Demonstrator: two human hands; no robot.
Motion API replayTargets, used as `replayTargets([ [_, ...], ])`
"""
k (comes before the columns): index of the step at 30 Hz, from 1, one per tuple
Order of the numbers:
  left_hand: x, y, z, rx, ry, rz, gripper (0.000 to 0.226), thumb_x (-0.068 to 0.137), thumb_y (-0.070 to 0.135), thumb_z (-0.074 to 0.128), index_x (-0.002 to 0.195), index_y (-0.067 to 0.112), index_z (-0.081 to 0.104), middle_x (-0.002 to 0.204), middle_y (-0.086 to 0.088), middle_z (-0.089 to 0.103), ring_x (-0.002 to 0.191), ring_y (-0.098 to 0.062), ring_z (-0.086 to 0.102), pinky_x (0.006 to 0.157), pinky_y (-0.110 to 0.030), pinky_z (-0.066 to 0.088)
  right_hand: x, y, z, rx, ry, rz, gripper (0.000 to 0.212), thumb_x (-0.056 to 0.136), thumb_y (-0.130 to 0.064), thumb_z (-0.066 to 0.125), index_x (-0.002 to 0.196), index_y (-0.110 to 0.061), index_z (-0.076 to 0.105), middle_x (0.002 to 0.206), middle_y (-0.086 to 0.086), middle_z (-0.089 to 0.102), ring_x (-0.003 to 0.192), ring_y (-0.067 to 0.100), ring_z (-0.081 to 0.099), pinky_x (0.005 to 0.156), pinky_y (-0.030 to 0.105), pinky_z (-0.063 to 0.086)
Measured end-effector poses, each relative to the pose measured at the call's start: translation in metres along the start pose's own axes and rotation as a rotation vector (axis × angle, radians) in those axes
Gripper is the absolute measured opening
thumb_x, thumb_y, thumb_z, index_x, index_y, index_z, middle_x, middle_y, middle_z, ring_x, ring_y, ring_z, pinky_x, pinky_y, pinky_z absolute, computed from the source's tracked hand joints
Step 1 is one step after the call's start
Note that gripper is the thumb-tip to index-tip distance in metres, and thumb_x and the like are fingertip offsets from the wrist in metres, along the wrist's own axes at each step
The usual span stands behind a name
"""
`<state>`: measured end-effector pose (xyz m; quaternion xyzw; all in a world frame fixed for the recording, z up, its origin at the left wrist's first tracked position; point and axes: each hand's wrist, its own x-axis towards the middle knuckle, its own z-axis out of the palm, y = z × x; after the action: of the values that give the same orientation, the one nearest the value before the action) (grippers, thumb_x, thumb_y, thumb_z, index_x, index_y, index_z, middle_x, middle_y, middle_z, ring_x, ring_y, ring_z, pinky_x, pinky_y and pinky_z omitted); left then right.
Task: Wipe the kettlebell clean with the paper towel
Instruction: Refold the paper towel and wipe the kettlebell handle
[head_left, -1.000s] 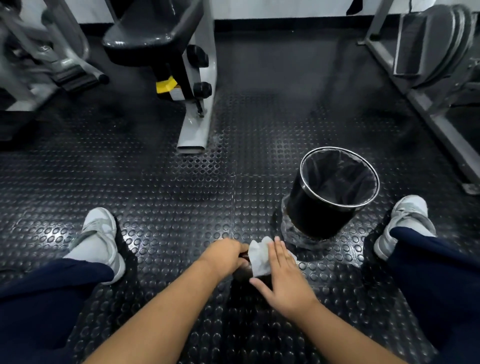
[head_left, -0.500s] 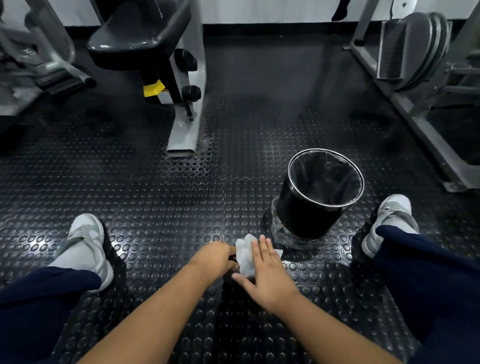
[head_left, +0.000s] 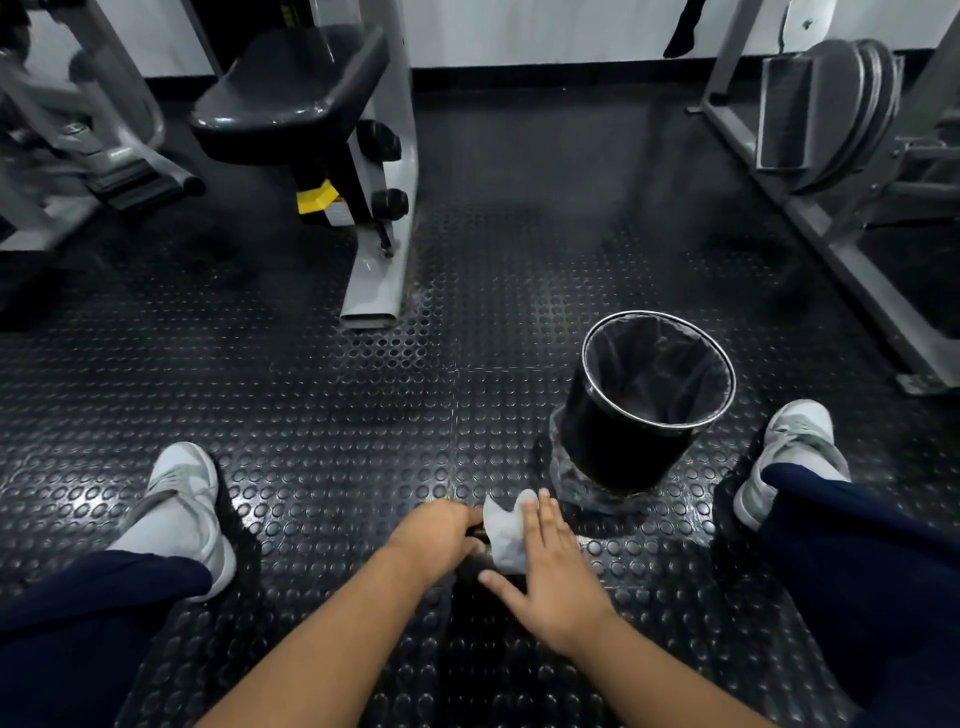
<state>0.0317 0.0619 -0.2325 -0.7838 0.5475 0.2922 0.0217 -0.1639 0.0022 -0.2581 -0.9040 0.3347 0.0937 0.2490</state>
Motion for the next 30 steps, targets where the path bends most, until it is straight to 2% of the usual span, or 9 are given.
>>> replayTargets([
  [4,-0.002,-0.002,0.001,-0.011,0.005,0.001,0.015,0.096,0.029,0.06,0.11,0.027,0.067,0.095,-0.002,0.075,0.086,-0.025,0.07,0.08,-0.036,0.059,-0.013,-0.008,0.002,-0.051,-0.014,-0.091,0.112,0.089,-0.092,0.014,0.155,-0.016,-0.035,0.163,0.001,-0.043,0.149,0.014,-0.041,0.129,0.039,-0.01],
  [7,-0.001,-0.004,0.0,-0.012,0.002,0.006,0.021,0.093,0.031,0.062,0.114,0.032,0.067,0.098,0.0,0.075,0.09,-0.025,0.071,0.084,-0.038,0.06,-0.026,0.004,0.005,-0.101,-0.032,-0.08,0.109,0.09,-0.091,0.01,0.153,-0.015,-0.038,0.16,0.002,-0.046,0.146,0.012,-0.044,0.129,0.038,-0.012],
  [10,-0.002,-0.003,-0.001,-0.027,0.004,0.027,0.021,0.092,0.032,0.066,0.114,0.032,0.068,0.1,0.001,0.076,0.093,-0.023,0.07,0.086,-0.037,0.059,-0.015,0.0,0.002,-0.039,0.011,-0.032,0.109,0.09,-0.091,0.015,0.156,-0.018,-0.033,0.163,0.0,-0.042,0.148,0.01,-0.041,0.128,0.034,-0.013],
  [14,0.0,-0.004,0.003,-0.007,0.031,0.019,0.013,0.097,0.026,0.061,0.108,0.026,0.069,0.094,0.0,0.075,0.083,-0.021,0.07,0.08,-0.037,0.06,-0.001,-0.023,0.002,-0.085,0.0,-0.121,0.109,0.09,-0.091,0.013,0.159,-0.016,-0.027,0.166,0.001,-0.037,0.15,0.013,-0.039,0.127,0.037,-0.016],
  [18,0.0,-0.006,0.004,-0.006,0.033,0.022,0.005,0.096,0.024,0.061,0.098,0.027,0.064,0.093,-0.002,0.074,0.085,-0.024,0.07,0.075,-0.032,0.055,-0.015,-0.013,0.001,-0.1,-0.029,-0.156,0.107,0.092,-0.09,0.013,0.156,-0.018,-0.032,0.163,0.001,-0.042,0.148,0.012,-0.042,0.126,0.037,-0.018],
  [20,-0.001,-0.007,0.005,-0.037,0.034,0.027,0.011,0.096,0.03,0.063,0.106,0.029,0.067,0.097,-0.001,0.075,0.089,-0.024,0.07,0.077,-0.03,0.054,-0.018,-0.003,0.001,-0.098,-0.023,-0.099,0.106,0.091,-0.09,0.011,0.155,-0.019,-0.034,0.163,0.0,-0.042,0.148,0.012,-0.041,0.127,0.036,-0.016],
  [23,0.001,-0.007,0.004,-0.045,0.016,0.038,0.027,0.094,0.033,0.067,0.121,0.034,0.067,0.105,-0.001,0.076,0.097,-0.024,0.07,0.087,-0.034,0.057,-0.008,-0.002,-0.002,-0.062,-0.005,-0.013,0.11,0.089,-0.091,0.014,0.158,-0.017,-0.03,0.164,0.0,-0.038,0.151,0.014,-0.035,0.13,0.038,-0.007],
  [27,0.002,-0.009,0.005,-0.031,0.024,0.041,0.02,0.095,0.029,0.061,0.115,0.033,0.065,0.097,-0.001,0.075,0.089,-0.025,0.07,0.082,-0.036,0.059,0.0,-0.027,-0.003,-0.088,-0.012,-0.091,0.112,0.088,-0.093,0.012,0.16,-0.014,-0.024,0.165,0.002,-0.036,0.152,0.017,-0.035,0.129,0.041,-0.01],
  [30,0.001,-0.009,0.006,-0.002,0.034,0.034,0.018,0.096,0.025,0.058,0.112,0.028,0.064,0.095,-0.002,0.073,0.088,-0.026,0.069,0.077,-0.033,0.056,-0.011,-0.02,0.001,-0.093,-0.012,-0.151,0.11,0.09,-0.091,0.015,0.16,-0.015,-0.022,0.166,0.003,-0.035,0.151,0.017,-0.036,0.127,0.039,-0.015],
])
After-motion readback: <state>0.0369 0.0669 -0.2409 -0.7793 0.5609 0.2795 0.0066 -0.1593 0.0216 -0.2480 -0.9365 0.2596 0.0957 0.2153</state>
